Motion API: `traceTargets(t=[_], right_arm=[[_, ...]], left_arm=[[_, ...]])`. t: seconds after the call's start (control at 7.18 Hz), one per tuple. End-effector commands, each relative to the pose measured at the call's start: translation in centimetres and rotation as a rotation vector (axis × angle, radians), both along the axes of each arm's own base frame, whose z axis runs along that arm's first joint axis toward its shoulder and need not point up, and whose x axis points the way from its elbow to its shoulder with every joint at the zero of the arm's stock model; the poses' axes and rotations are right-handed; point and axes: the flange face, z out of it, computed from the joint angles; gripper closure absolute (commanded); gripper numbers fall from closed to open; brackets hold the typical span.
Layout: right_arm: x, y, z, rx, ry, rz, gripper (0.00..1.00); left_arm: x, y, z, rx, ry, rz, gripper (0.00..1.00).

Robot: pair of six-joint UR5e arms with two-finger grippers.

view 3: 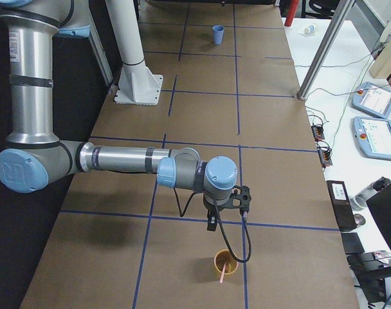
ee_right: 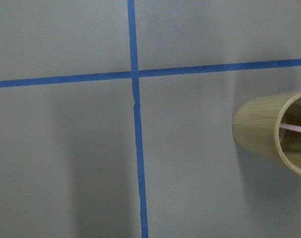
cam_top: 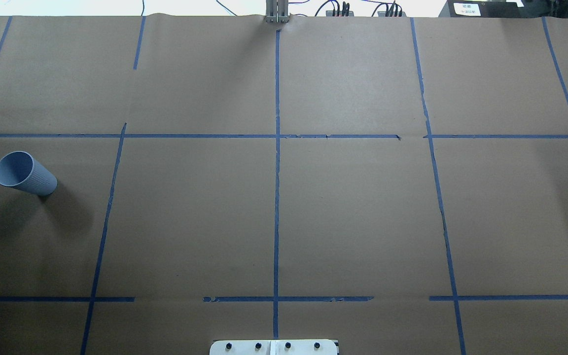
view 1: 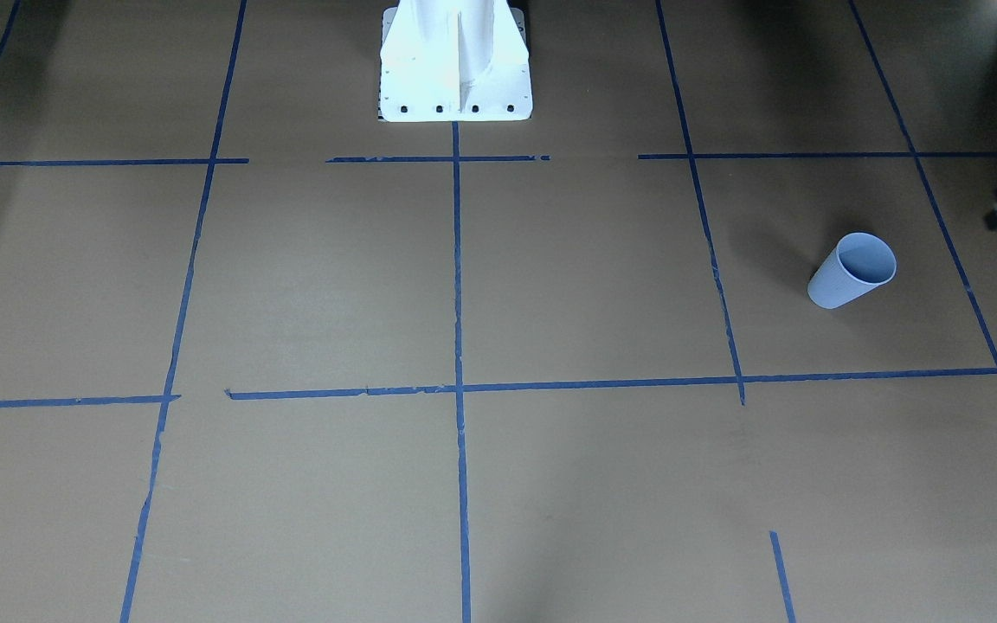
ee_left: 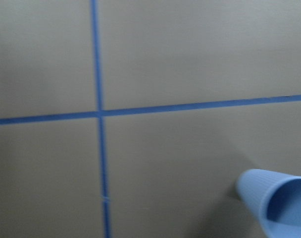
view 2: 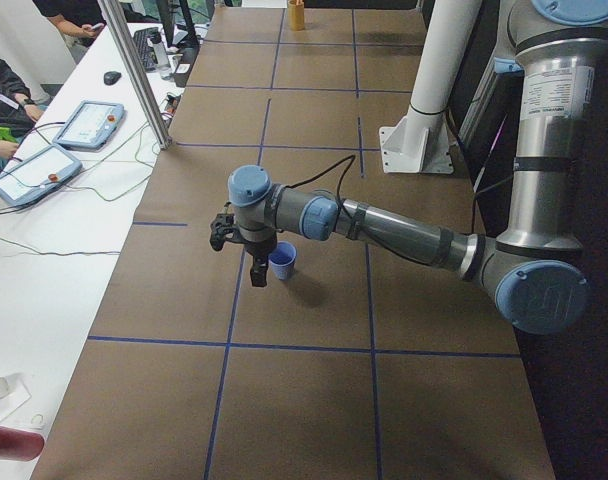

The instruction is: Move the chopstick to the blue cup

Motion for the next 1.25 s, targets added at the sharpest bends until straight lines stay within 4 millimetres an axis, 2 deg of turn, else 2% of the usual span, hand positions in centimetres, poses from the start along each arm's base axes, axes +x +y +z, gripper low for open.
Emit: traceTargets(t=[0.0, 0.14, 0.28, 0.7, 1.11], right_arm=[[0.0, 0.0, -0.2, 0.003, 0.0, 0.001, 0.0], [0.0, -0.1, -0.3, 0.005, 0.0, 0.0, 0.0], [0.0, -0.1, -0.2, 0.004, 0.0, 0.0, 0.0], [0.0, -0.2, -0.3, 0.007, 0.002, 0.0, 0.0], [0.0, -0.3, -0.5, 0.011, 0.002, 0.0, 0.0]], left_arm=[[5.5, 0.9, -0.6, -0.018, 0.017, 0.009, 0.0], [6.6, 0.6, 1.0, -0.022, 0.03, -0.008, 0.0], [8.6, 0.6, 2.1, -0.042, 0.042, -0.011, 0.0], [9.7, 0.0, 4.3, -0.067, 0.031, 0.001, 0.0], [11.3, -1.1, 4.9, -0.078, 0.025, 0.019, 0.0]])
